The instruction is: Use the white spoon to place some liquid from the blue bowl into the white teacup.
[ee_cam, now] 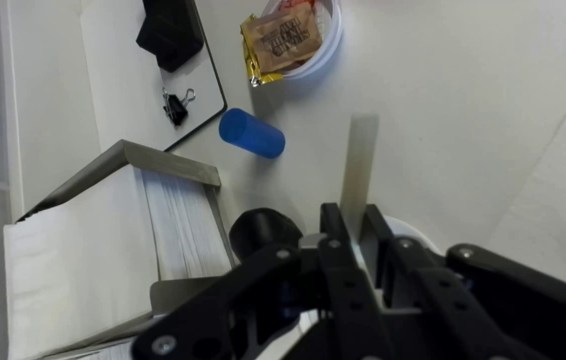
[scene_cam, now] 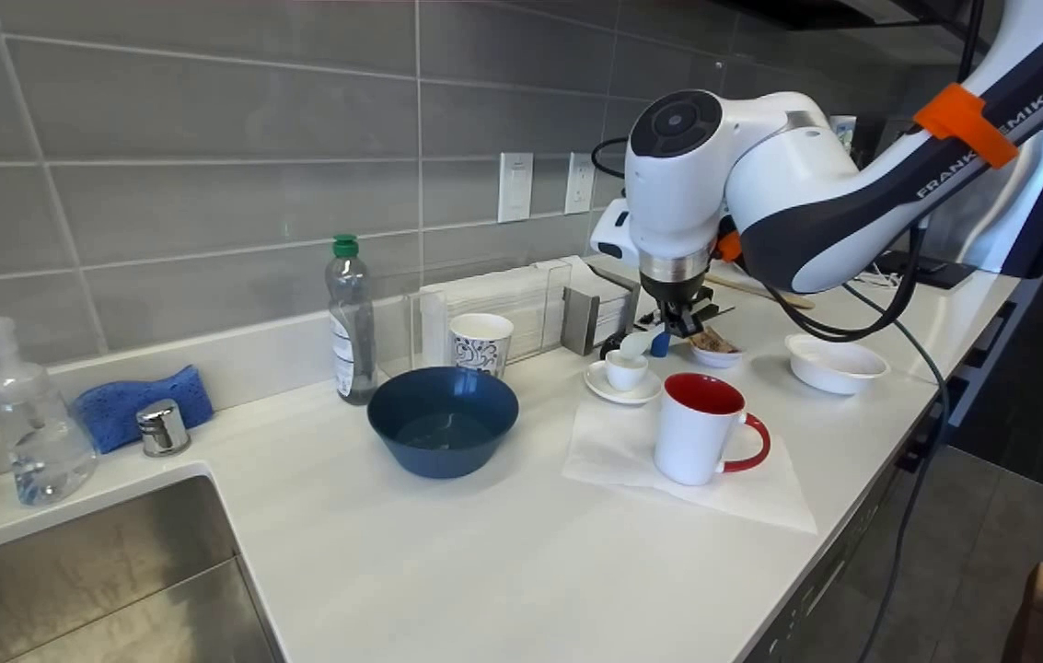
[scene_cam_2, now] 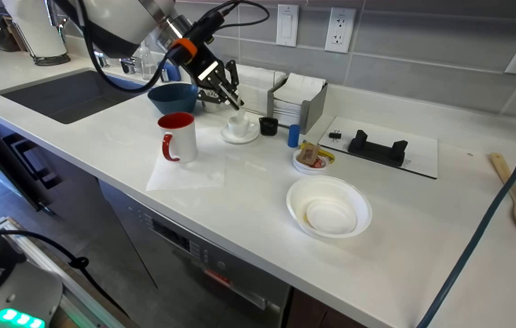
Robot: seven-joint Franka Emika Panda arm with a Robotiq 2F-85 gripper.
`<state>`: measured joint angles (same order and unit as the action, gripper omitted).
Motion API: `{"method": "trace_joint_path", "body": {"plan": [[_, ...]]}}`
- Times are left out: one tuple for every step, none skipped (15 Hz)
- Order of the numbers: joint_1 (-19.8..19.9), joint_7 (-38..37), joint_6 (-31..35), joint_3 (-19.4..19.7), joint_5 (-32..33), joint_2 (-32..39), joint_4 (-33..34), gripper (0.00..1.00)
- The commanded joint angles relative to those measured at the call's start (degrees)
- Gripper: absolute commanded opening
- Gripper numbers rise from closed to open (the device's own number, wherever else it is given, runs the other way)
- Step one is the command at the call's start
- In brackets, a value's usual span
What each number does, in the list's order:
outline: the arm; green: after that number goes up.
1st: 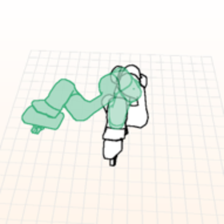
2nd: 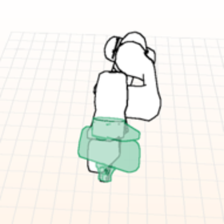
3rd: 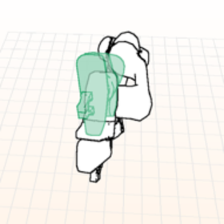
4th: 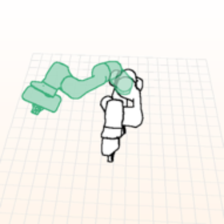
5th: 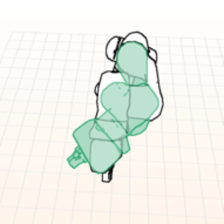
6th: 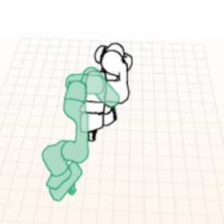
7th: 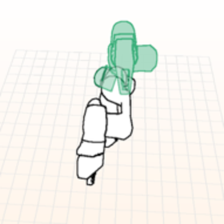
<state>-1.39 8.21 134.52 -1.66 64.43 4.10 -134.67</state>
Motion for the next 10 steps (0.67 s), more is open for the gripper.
{"method": "trace_joint_path", "body": {"plan": [[0.98,0.80,1.05,0.75,-2.91,-1.43,-0.34,0.03],[1.18,1.08,0.94,0.91,-3.75,-2.06,-0.55,0.03],[1.37,1.24,1.48,1.07,-4.96,-2.49,-0.63,0.03],[1.49,1.88,1.71,1.27,-6.54,-3.04,-0.75,0.03],[1.62,2.29,2.20,1.46,-7.97,-3.62,-0.83,0.03],[1.76,2.90,2.57,1.61,-9.69,-4.29,-1.01,0.03],[1.93,3.78,3.14,1.78,-11.62,-4.97,-1.27,0.03],[2.03,4.87,3.54,2.01,-13.71,-5.55,-1.44,0.03],[2.15,6.14,4.28,2.33,-15.93,-6.22,-1.85,0.03],[2.29,7.78,5.08,2.64,-18.50,-6.81,-2.27,0.03]]}}
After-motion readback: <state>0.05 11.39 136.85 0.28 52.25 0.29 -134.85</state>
